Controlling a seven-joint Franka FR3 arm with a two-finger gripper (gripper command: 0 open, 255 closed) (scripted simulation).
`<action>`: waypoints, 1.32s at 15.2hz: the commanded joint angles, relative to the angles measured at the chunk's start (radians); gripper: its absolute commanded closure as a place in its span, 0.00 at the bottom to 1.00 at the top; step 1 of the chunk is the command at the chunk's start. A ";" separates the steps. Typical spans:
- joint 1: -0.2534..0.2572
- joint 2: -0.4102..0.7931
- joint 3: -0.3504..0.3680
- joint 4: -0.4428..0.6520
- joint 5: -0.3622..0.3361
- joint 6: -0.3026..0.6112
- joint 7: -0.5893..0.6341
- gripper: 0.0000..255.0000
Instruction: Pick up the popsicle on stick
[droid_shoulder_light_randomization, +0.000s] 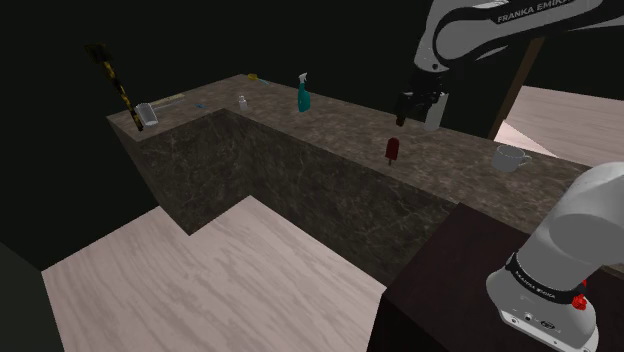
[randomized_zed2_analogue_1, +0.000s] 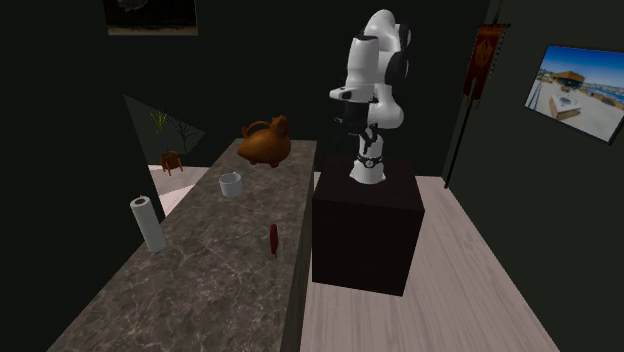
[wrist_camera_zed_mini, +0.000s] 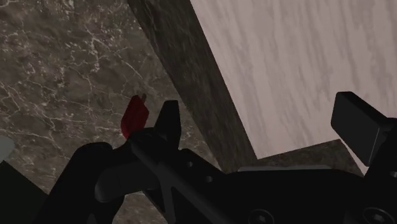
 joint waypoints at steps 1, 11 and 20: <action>-0.019 0.058 -0.004 -0.002 -0.002 0.075 0.042 0.00; -0.097 0.394 -0.041 0.089 0.001 0.381 0.231 0.00; -0.151 0.698 -0.091 0.247 0.052 0.574 0.369 0.00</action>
